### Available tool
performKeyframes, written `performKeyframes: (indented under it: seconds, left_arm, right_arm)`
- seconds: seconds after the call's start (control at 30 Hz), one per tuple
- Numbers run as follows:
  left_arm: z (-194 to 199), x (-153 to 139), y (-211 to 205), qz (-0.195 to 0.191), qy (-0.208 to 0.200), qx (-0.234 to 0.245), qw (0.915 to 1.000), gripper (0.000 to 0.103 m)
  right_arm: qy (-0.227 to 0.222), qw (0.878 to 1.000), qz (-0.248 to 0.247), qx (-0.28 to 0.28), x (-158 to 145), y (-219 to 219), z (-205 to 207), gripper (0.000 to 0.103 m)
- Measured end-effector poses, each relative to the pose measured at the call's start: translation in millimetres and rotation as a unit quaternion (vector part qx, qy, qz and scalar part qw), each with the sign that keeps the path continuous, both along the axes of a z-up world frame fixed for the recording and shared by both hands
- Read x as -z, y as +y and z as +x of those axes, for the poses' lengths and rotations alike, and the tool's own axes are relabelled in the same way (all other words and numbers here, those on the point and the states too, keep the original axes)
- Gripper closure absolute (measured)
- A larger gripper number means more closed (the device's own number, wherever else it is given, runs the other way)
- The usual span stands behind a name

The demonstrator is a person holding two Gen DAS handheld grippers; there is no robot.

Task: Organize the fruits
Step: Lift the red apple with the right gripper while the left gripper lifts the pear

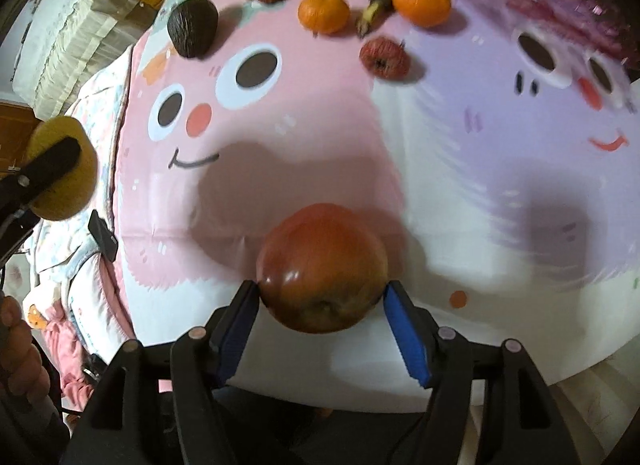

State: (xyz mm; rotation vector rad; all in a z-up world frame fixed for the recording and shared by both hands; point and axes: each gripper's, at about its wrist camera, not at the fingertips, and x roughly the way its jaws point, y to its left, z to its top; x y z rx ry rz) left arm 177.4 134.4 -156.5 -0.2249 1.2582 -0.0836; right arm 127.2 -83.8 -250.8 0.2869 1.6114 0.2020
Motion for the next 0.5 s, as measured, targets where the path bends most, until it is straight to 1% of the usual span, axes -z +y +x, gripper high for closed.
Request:
performKeyframes:
  seconds: [0.23,0.4,0.5]
  left_arm:
    - [-2,-8,5,0.015,-0.012,-0.016,0.9997,0.03]
    - [-3,-6,4,0.019,-0.005,-0.02,0.9996,0.03]
    - [-4,-8,0,0.022,-0.006,-0.027,0.9994,0.03]
  right_arm:
    - [-0.001,1.0,0.005,-0.02,11,11,11,0.034]
    - [0.001,0.999,-0.018,-0.038,15,20,17,0.034]
    - [0.0,0.998,-0.019,-0.056,15,22,18,0.035]
